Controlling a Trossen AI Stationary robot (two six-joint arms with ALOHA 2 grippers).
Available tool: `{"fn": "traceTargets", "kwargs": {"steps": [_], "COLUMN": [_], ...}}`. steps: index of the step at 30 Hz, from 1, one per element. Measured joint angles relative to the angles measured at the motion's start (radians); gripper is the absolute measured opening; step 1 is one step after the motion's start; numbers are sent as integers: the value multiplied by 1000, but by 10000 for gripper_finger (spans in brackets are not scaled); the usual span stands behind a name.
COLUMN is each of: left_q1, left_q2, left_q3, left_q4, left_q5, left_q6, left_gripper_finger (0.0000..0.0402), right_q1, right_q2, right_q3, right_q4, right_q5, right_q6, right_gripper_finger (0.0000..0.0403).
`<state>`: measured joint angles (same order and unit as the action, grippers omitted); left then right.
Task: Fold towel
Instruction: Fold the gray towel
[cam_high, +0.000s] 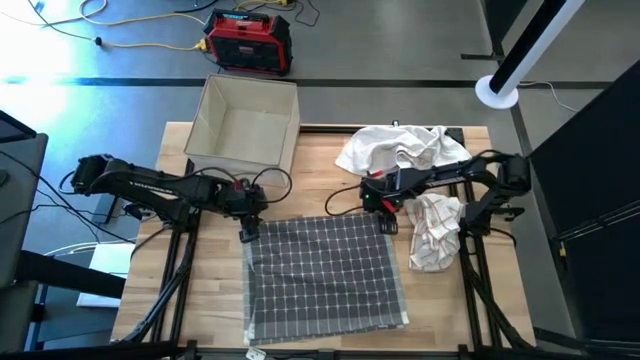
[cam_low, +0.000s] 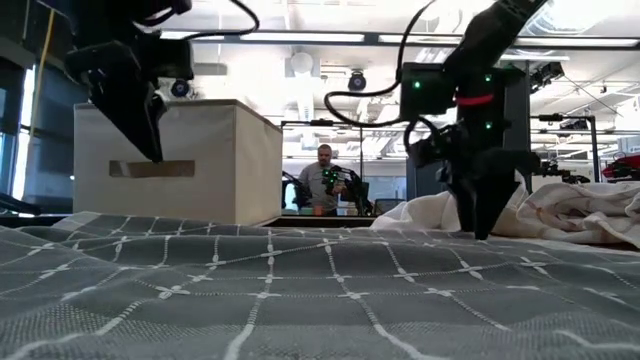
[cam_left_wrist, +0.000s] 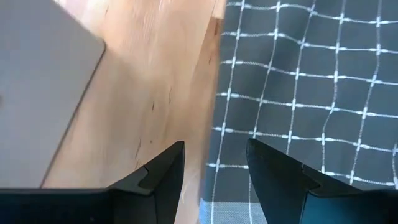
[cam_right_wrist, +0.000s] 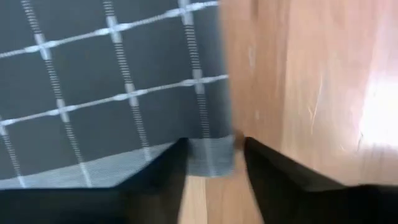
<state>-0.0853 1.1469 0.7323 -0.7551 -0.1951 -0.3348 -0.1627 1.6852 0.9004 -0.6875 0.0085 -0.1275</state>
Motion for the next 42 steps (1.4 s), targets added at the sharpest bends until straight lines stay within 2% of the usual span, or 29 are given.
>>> {"fn": "traceTargets", "kwargs": {"steps": [3, 5, 12, 19, 26, 32, 35, 37, 42], "left_q1": [0, -1, -1, 0, 0, 0, 0, 0, 0], "left_q2": [0, 0, 0, 16, 78, 144, 166, 180, 226], "left_q3": [-38, -53, -58, -59, -119, -150, -150, -150, -144], "left_q4": [-8, -22, -68, -76, -55, -27, -9, 21, 30], "left_q5": [4, 6, 35, 156, 152, 101, 100, 114, 142], "left_q6": [-37, -42, -56, -74, -83, -116, -135, -135, -151], "left_gripper_finger": [166, 166, 166, 190, 239, 243, 220, 188, 56], "right_q1": [0, 0, 2, 19, 33, 33, 32, 32, 32], "right_q2": [-6, -9, -13, -15, -14, -14, -13, -13, -13], "right_q3": [-17, -29, -55, -57, -57, -57, -57, -57, -57], "right_q4": [43, 52, 95, 105, 117, 116, 116, 116, 116], "right_q5": [2, 4, 8, 17, 28, 26, 25, 25, 23], "right_q6": [-12, -7, -5, -20, -30, -11, -9, -9, -3], "right_gripper_finger": [35, 14, 3, 2, 1, 1, 1, 1, 0]}}
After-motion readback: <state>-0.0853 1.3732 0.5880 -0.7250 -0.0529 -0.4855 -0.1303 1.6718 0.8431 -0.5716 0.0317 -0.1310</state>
